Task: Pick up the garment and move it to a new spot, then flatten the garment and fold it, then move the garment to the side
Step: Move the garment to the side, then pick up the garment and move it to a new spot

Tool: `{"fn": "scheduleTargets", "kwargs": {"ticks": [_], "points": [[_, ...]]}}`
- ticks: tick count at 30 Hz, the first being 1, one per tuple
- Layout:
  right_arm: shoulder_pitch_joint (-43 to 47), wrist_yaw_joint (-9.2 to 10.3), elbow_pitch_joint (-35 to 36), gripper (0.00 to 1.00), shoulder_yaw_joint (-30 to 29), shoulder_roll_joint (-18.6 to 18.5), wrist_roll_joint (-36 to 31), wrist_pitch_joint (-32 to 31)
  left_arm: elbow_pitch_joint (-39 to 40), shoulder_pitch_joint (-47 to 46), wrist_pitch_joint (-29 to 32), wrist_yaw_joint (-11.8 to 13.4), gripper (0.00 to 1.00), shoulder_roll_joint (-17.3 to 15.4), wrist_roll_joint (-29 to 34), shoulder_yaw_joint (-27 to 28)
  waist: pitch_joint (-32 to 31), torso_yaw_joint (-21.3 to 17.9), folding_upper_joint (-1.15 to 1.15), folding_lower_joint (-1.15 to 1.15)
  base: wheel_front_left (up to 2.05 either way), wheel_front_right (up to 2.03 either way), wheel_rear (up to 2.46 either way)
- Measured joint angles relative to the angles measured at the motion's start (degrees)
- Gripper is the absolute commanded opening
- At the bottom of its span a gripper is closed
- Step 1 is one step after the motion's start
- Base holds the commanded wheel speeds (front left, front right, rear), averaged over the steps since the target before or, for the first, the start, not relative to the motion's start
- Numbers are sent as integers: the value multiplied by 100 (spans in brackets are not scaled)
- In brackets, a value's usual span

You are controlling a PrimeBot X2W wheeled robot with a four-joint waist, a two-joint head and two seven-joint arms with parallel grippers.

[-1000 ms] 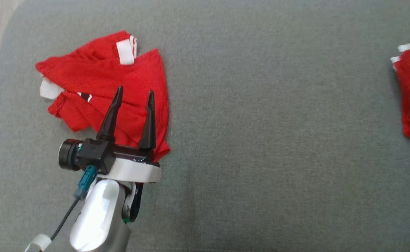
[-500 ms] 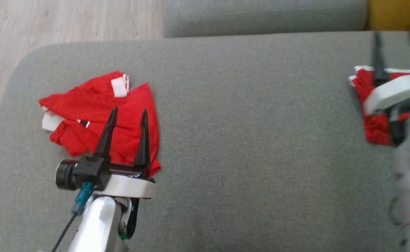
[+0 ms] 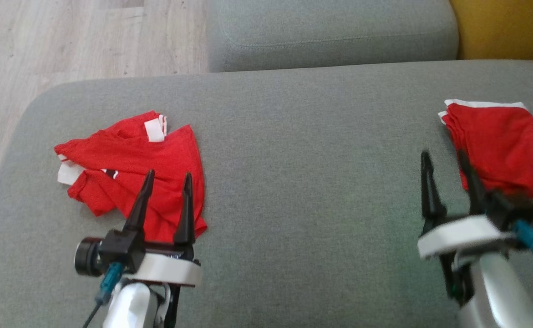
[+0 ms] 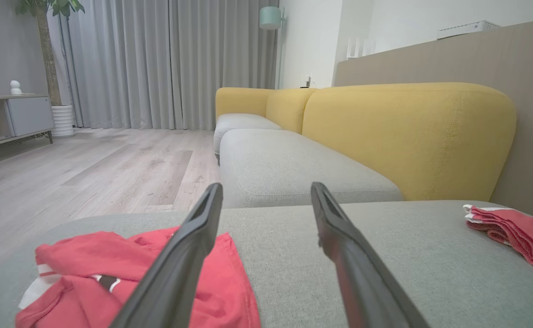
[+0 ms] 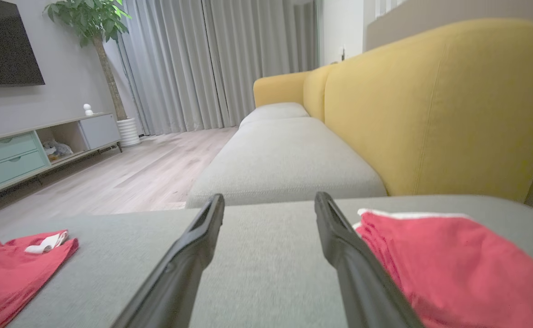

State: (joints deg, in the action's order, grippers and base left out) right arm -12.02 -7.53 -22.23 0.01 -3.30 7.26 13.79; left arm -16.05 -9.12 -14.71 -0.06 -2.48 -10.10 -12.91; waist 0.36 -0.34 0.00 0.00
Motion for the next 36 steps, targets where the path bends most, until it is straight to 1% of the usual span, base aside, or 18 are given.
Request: {"fn": "scheduleTargets", "kwargs": {"ticks": [3, 7, 11, 21, 28, 36], "points": [[357, 0, 125, 100, 123, 16, 111, 41, -2, 128, 0, 5, 100, -2, -1, 1, -12, 18, 0, 0, 0, 0, 0], [592, 0, 269, 100, 140, 29, 185, 42, 11, 219, 0, 8, 100, -8, -14, 0, -16, 54, 0, 0, 0, 0, 0], [614, 0, 432, 100, 141, 30, 192, 42, 19, 240, 0, 12, 100, -14, -56, 0, -20, 88, 0, 0, 0, 0, 0], [625, 0, 579, 100, 144, 30, 286, 43, 56, 237, 0, 12, 100, -15, -51, -9, -23, 207, 0, 0, 0, 0, 0], [705, 0, 683, 100, 383, 33, 293, 44, 49, 237, 0, 13, 100, -15, -38, 5, -57, 517, 0, 0, 0, 0, 0], [923, 0, 684, 100, 705, 36, 400, 53, -11, 241, 1, 10, 100, -18, 100, 133, -148, 1067, 0, 0, 0, 0, 0]]}}
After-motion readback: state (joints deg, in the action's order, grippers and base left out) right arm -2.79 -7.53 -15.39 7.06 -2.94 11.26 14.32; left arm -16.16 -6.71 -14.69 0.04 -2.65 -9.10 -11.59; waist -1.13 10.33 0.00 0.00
